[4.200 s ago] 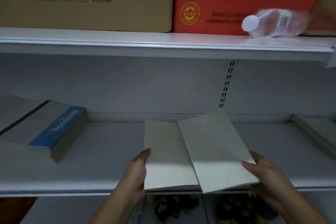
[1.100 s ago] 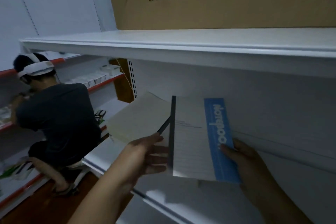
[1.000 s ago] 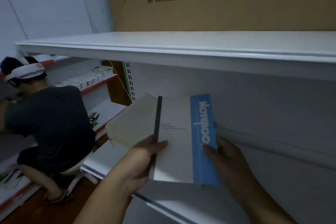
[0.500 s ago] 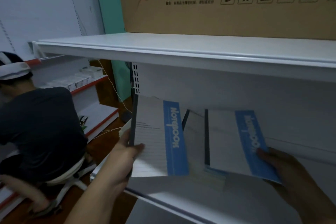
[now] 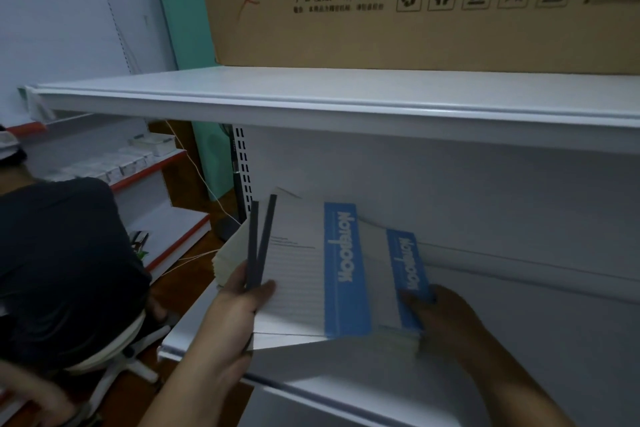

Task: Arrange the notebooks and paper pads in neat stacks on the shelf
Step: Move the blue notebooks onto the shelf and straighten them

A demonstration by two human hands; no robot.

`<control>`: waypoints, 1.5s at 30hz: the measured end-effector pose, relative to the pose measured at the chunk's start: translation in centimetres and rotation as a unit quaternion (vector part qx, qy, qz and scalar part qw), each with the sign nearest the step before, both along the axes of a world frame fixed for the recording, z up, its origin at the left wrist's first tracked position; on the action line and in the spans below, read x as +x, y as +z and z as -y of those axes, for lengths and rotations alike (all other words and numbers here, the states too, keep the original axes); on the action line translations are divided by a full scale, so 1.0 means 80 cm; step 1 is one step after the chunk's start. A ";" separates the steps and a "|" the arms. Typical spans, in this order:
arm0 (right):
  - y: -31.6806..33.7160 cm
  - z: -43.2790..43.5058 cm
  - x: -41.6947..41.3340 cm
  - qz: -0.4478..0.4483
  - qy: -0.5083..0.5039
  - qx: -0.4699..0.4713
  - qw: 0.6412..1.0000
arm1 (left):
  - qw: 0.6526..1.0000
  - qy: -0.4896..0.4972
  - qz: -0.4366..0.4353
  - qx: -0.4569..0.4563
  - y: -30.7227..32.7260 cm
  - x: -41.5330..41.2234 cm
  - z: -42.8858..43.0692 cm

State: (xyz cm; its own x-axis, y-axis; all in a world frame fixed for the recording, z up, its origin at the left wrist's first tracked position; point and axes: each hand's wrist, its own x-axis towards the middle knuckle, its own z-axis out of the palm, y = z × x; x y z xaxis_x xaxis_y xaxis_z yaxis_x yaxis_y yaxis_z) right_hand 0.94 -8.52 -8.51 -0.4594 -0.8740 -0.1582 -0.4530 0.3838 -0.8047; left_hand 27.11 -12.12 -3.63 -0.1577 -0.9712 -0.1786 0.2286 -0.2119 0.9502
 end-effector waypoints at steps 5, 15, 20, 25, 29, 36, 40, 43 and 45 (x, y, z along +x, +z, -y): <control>0.044 -0.051 -0.027 0.323 -0.065 -0.116 0.937 | 0.995 0.029 0.080 -0.050 0.004 0.008 0.001; 0.030 0.006 0.058 -0.089 -0.016 -0.140 0.986 | 0.996 -0.008 0.072 -0.051 -0.002 -0.020 -0.008; 0.005 0.011 0.023 -0.132 -0.089 0.002 0.987 | 0.997 -0.002 0.058 -0.052 -0.004 -0.008 0.001; 0.007 -0.026 -0.007 -0.008 -0.095 -0.011 0.995 | 0.998 -0.017 0.034 -0.058 -0.007 -0.012 0.004; 0.021 -0.091 -0.040 0.179 -0.242 -0.157 0.941 | 0.995 -0.038 0.039 -0.085 -0.004 -0.026 -0.003; 0.023 -0.157 -0.048 0.225 -0.189 -0.156 0.943 | 0.991 -0.096 0.033 -0.084 -0.029 -0.146 -0.060; -0.003 -0.191 -0.089 0.141 -0.156 -0.106 0.972 | 0.987 -0.144 0.029 -0.062 -0.037 -0.240 -0.124; -0.005 -0.245 -0.152 0.157 -0.147 -0.111 0.970 | 0.984 -0.175 0.029 -0.020 -0.043 -0.312 -0.170; -0.004 -0.291 -0.204 0.180 -0.145 -0.124 0.965 | 0.977 -0.212 0.014 0.005 -0.047 -0.365 -0.206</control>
State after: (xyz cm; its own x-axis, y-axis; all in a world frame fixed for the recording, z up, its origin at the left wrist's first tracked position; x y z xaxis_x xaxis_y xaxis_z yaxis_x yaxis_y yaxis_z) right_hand -15.40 14.77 -8.84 -0.6452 -0.7479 -0.1562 -0.0298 0.2290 -0.9730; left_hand -2.13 4.33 -7.41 -0.5405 -0.8176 -0.1983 0.0918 -0.2917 0.9521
